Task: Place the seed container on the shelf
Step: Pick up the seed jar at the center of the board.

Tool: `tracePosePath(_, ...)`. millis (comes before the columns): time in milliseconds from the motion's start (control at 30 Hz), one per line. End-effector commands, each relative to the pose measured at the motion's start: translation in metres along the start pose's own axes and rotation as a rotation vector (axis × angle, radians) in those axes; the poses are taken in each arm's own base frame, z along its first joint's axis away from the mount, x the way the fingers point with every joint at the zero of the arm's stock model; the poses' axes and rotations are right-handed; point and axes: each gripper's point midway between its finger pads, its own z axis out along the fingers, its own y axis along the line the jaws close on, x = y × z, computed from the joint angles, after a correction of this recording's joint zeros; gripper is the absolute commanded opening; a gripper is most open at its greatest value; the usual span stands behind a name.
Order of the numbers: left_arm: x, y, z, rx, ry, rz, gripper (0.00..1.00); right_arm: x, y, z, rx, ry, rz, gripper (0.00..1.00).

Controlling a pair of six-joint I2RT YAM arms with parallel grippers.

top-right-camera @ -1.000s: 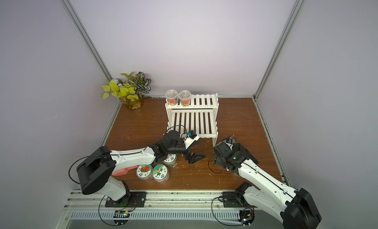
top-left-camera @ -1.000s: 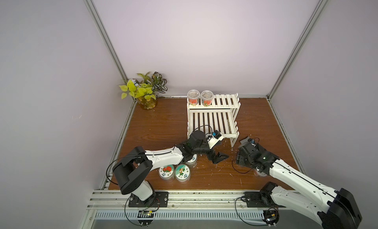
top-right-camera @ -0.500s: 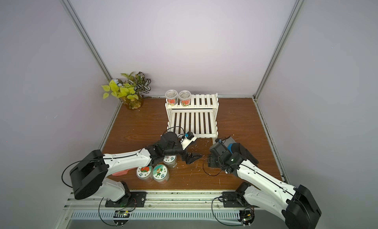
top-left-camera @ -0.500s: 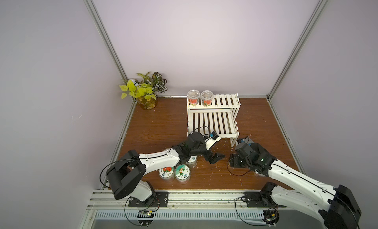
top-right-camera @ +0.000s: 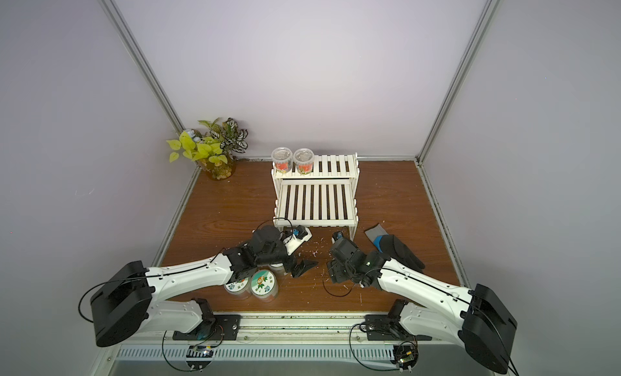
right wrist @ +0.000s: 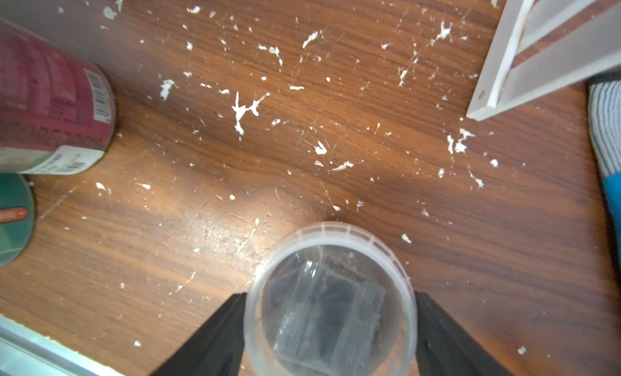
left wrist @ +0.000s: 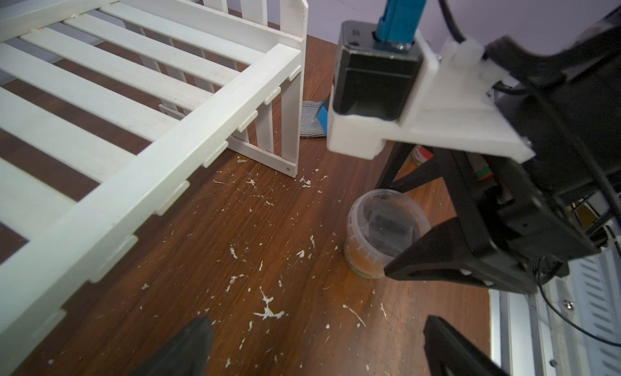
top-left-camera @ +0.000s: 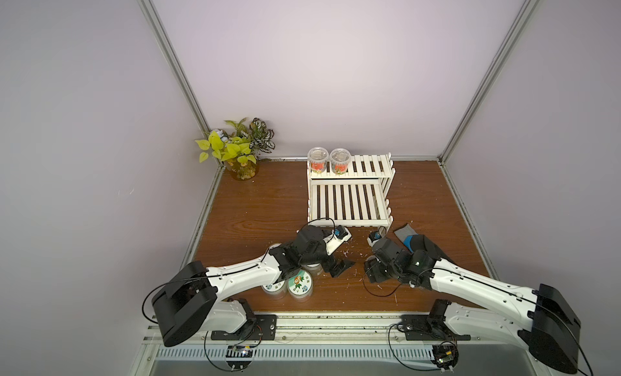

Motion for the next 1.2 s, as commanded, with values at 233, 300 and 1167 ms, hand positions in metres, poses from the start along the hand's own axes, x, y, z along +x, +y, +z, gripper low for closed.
tracePosePath(233,-0.024,0.002,0.004,-0.003,-0.062,0.012,1.00,-0.011,-0.007,-0.024,-0.012,-0.090,0.391,0.93)
tracePosePath(300,-0.028,0.001,0.006,0.004,-0.079,0.000,1.00,-0.011,-0.009,-0.025,-0.018,-0.107,0.457,0.95)
tracePosePath(1167,-0.035,0.001,0.015,0.023,-0.099,-0.023,1.00,-0.003,-0.005,-0.005,0.071,-0.035,0.436,0.88)
